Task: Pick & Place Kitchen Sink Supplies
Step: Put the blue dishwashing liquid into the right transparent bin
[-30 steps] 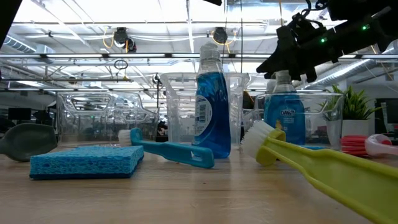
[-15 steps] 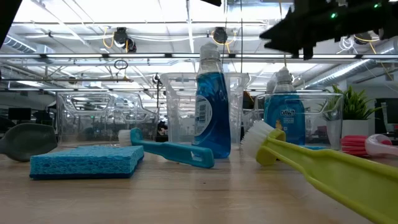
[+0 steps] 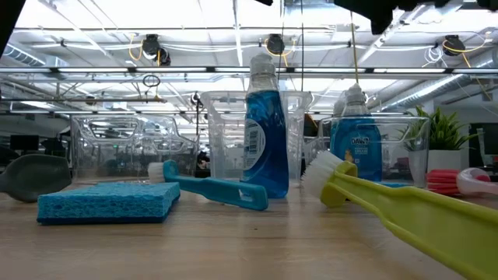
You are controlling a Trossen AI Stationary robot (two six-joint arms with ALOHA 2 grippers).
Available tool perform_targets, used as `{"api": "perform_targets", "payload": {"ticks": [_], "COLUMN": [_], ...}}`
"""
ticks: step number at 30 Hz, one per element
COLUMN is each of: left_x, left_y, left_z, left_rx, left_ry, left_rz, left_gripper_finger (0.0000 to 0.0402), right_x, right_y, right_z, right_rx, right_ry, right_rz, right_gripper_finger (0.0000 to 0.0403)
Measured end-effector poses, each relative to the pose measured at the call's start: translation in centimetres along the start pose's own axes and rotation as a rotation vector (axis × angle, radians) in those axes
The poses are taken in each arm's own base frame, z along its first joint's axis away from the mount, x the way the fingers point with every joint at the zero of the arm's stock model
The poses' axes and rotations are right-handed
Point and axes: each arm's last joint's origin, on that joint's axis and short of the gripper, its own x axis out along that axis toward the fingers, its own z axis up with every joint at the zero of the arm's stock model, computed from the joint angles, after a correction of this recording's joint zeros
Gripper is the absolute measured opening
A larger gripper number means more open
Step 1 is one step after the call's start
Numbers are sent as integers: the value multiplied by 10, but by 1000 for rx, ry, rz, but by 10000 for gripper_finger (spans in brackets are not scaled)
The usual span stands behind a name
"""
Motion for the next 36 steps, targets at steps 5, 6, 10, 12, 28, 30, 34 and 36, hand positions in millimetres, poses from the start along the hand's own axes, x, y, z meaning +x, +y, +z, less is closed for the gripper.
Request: {"api": "perform_targets", "payload": {"ticks": [5, 6, 10, 12, 28, 30, 34, 36], "left_x": [-1, -1, -6, -9, -69, -75, -86, -87], "left_y": [-8, -10, -19, -23, -39, -40, -39, -39], "left_z": [0, 0, -3, -6, -81, -93, -122, -138], "left_rx": [17, 21, 45, 52, -28, -52, -62, -59], "left_ry": [-2, -1, 17, 32, -155, -209, -237, -211], "left_rz": [-14, -17, -9, 21, -7, -32, -53, -51], "left_gripper_finger": [312, 315, 324, 327, 305, 302, 303, 306], "right_x": [16, 20, 28, 32, 72, 77, 86, 91], "right_y": [13, 15, 23, 27, 55, 56, 60, 62], "right_z": [10, 10, 7, 4, -5, -6, -14, -18], "right_rx": [-51, -54, -52, -31, 9, 5, 29, 62], "right_ry": [120, 125, 149, 154, 179, 187, 206, 216], "right_rz": [19, 22, 32, 37, -15, -41, -90, -104], "right_gripper_finger": [192, 192, 192, 192, 192, 192, 192, 192]}}
